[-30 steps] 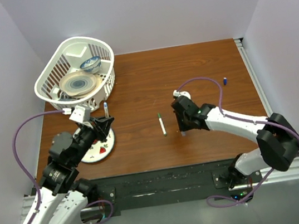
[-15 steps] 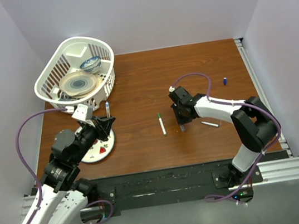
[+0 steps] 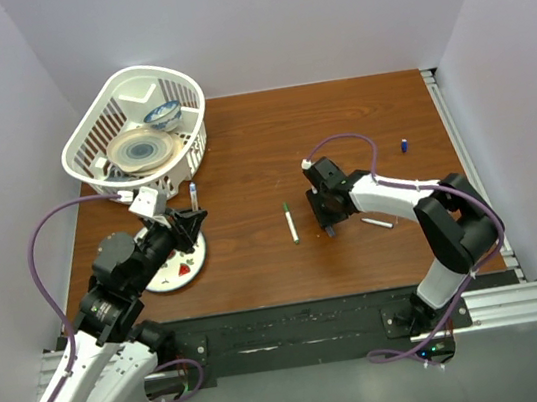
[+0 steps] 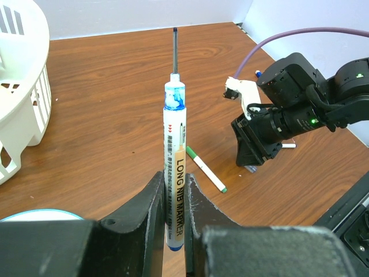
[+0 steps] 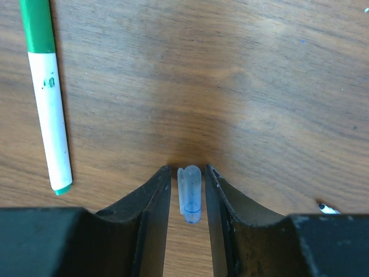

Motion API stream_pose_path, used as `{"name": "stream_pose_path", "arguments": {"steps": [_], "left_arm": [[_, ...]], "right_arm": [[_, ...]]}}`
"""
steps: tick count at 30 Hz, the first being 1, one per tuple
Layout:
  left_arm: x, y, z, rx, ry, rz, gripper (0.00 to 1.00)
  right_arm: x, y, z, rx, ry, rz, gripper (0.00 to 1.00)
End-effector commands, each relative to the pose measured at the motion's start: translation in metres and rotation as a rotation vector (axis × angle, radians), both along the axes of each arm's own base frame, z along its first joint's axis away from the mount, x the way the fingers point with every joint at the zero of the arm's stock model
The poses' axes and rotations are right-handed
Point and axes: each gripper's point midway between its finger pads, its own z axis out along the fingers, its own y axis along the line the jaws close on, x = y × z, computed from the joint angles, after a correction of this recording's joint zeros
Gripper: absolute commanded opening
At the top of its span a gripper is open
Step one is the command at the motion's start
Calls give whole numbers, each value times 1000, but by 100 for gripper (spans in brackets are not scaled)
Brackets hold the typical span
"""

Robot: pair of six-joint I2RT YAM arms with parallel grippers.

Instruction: Insert the pens into the pen caps

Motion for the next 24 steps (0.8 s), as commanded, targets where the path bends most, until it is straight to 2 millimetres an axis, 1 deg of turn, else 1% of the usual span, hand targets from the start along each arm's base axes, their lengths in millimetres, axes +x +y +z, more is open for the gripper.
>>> {"name": "stream_pose_path", "arguments": {"steps": [1,6,9,18,19,20,21,22,23,24], "left_arm": [[2,-2,7,-3,-40,-10,0],[2,-2,7,-4,-40,-13,0],[3,-2,7,-3,-39,-11,0],[3,-3,6,-3,-35,-11,0],[4,-4,6,-5,-36,-15,0],[4,-6,6,-8,-34,-23,0],[2,-10,3,-20,-17,-44,0],[4,-16,2,-29,-5,-61,0],[4,-21,0,-52,23,-80,0],[0,-31,-4,-66,50,-132,0]], "right_arm": [[-16,-9,-12,-30,63,27,33],[-22,-19,-9,-71,75,5,33],[-23,-21,-6,-69,68,0,32],[-23,-23,-14,-98,90,-1,24],[-23,-23,-15,-95,93,1,23],[-23,-22,-15,-96,95,1,17],[-22,-21,-15,-94,92,1,14],[-22,-22,-15,-95,93,-1,10],[-23,-22,-15,-96,92,-3,4],[-23,-22,-15,-95,91,-4,1]]}}
